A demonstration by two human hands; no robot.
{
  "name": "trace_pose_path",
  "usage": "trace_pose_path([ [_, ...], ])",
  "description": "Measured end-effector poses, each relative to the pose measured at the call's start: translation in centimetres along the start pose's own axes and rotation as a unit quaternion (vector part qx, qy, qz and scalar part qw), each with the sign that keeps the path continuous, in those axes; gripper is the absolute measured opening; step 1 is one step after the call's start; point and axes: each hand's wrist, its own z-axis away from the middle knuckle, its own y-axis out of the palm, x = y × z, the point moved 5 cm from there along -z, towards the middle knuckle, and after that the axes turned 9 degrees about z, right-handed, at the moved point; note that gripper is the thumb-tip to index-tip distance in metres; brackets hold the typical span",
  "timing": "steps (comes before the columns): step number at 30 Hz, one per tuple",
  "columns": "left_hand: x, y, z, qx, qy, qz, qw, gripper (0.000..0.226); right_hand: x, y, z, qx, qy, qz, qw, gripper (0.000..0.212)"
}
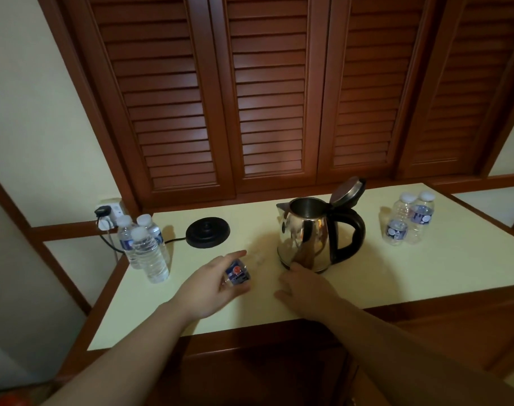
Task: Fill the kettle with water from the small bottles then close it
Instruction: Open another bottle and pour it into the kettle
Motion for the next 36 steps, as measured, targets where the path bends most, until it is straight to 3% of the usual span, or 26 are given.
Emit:
trace_pose_path([
  [2,0.0,0.1,0.4,0.0,-0.004,0.009,1.0,0.073,0.1,0.3,-0.7,0.006,0.004,0.007,1.0,0.036],
  [4,0.0,0.2,0.6,-0.002,-0.007,0.011,1.0,0.072,0.1,-0.2,-1.1,-0.035,0.003,-0.07,0.997,0.032],
  [8,-0.1,0.2,0.7,0.013,0.001,-0.015,1.0,0.073,-0.1,-3.0,-0.6,-0.157,0.007,-0.276,0.948,0.026],
  [11,-0.6,0.5,0.4,0.021,0.017,-0.03,0.999,0.075,0.2,-4.3,-0.1,-0.145,-0.013,-0.365,0.92,0.025],
  [23,-3.0,2.2,-0.9,0.054,0.076,-0.023,0.995,0.075,-2.3,-6.5,2.8,-0.106,-0.063,-0.364,0.923,0.029],
  [27,-4.5,2.8,-1.5,0.062,0.082,-0.011,0.995,0.073,-3.7,-6.9,3.3,-0.099,-0.065,-0.403,0.907,0.035],
  [30,-5.2,3.1,-1.7,0.066,0.095,-0.027,0.993,0.073,-4.1,-7.1,3.7,-0.084,-0.081,-0.429,0.896,0.024],
  [32,-5.5,3.3,-1.7,0.07,0.105,-0.043,0.991,0.073,-4.5,-7.0,4.0,-0.079,-0.065,-0.422,0.901,0.015],
  [36,-6.4,4.3,-2.0,0.071,0.117,-0.058,0.989,0.07,-5.0,-6.4,4.9,-0.079,-0.039,-0.355,0.931,0.02],
])
